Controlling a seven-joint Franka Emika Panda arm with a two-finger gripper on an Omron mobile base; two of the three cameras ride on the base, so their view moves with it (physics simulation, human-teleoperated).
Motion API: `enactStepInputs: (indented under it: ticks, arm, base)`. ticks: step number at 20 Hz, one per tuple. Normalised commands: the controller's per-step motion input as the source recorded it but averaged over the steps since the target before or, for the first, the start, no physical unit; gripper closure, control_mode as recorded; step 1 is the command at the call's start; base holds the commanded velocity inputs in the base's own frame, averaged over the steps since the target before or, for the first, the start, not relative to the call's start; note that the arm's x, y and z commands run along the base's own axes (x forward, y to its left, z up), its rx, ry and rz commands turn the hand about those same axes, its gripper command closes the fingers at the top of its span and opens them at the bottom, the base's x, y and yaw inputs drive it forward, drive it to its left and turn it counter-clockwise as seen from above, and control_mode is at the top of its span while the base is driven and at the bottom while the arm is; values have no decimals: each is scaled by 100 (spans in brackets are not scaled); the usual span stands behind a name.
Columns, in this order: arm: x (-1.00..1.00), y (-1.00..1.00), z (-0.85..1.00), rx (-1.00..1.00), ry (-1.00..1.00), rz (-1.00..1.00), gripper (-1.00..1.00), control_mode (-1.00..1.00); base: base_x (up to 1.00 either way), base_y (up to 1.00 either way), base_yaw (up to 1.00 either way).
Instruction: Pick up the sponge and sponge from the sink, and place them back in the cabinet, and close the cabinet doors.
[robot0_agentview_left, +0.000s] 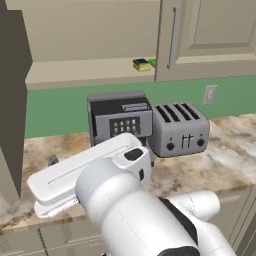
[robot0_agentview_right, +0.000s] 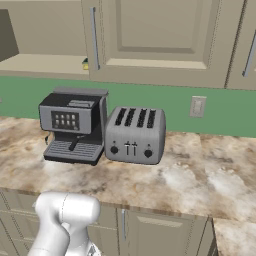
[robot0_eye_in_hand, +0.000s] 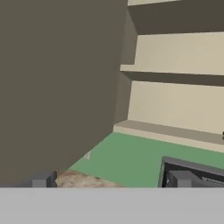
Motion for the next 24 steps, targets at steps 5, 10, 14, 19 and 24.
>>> enactStepInputs:
  ticks: [5,10,14,19,24]
  arm:
    - [-17,27,0,0,0,8,-100,-100]
    - [-17,20,0,0,0,7,-100,-100]
    - [-15,18,0,0,0,5,-100,-100]
    - [-17,15,0,0,0,3,-100,-100]
    - [-18,16,0,0,0,2,-100,-100]
  base:
    - [0,0,0]
    - [0,0,0]
    - [0,0,0]
    - [0,0,0]
    - [0,0,0]
